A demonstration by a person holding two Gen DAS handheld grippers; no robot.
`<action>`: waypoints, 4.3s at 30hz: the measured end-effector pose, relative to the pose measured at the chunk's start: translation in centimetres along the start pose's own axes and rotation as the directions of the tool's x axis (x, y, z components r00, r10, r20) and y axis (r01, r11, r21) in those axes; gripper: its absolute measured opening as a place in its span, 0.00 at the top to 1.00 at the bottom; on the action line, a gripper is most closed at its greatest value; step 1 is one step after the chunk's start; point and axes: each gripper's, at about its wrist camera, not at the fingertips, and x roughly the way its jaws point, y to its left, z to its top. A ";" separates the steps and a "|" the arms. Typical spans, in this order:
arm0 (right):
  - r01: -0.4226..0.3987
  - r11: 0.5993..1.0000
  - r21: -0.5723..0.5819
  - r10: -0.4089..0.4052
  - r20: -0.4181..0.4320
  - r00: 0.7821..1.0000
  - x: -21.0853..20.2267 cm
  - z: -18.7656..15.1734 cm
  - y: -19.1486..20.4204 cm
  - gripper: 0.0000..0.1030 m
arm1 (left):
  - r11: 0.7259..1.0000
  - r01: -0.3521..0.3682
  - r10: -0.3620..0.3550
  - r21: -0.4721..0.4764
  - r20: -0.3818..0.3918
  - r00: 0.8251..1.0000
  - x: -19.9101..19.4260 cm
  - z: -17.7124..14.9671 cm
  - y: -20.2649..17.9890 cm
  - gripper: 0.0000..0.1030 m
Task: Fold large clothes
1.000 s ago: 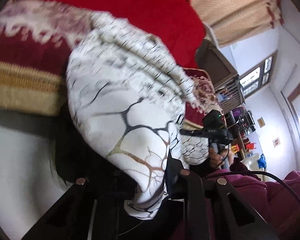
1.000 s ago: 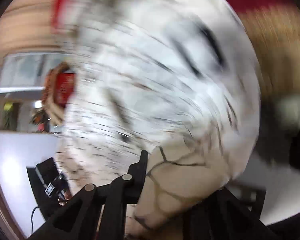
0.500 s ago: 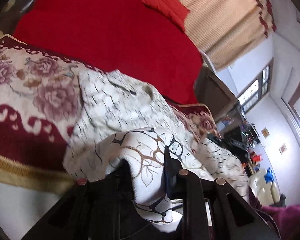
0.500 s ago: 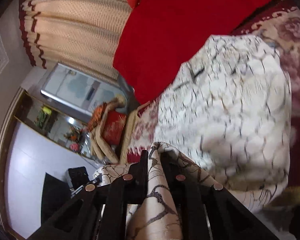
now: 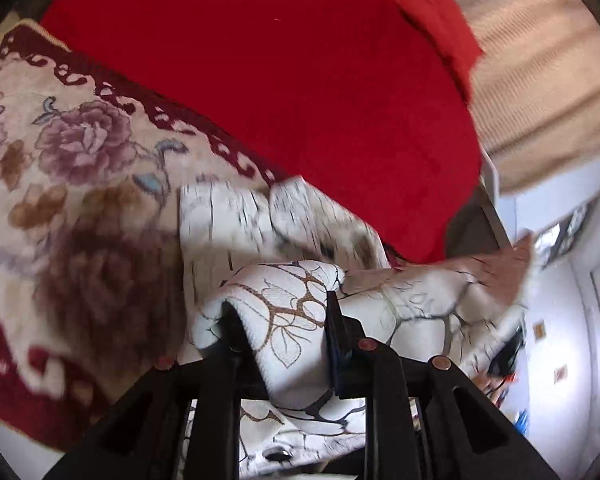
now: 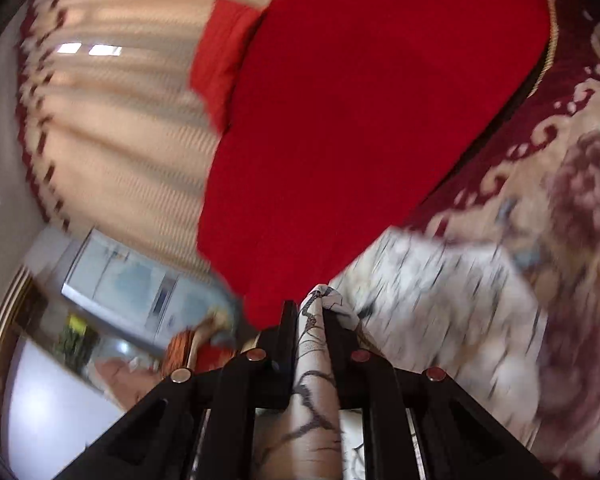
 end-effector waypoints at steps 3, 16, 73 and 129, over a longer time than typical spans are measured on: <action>0.059 0.995 0.086 -0.064 0.059 0.996 1.8 3.1 -3.5 0.88 | 0.996 -0.018 0.020 -0.085 0.020 1.000 2.1 2.8 1.6 0.80; 0.058 0.913 0.403 -0.088 0.056 0.995 4.5 6.4 -13.3 0.02 | 0.879 0.183 -0.157 -0.440 0.096 0.983 5.6 3.8 7.8 0.60; 0.360 0.777 -0.516 -0.478 -0.112 0.871 9.2 -10.4 0.5 0.36 | 0.705 -0.650 0.601 0.282 0.249 0.760 7.3 -12.4 -7.5 0.11; 0.362 0.823 -0.438 -0.486 -0.214 0.847 11.7 -10.2 -1.7 0.33 | 0.768 -0.617 0.641 -0.174 0.223 0.735 4.6 3.9 4.9 0.11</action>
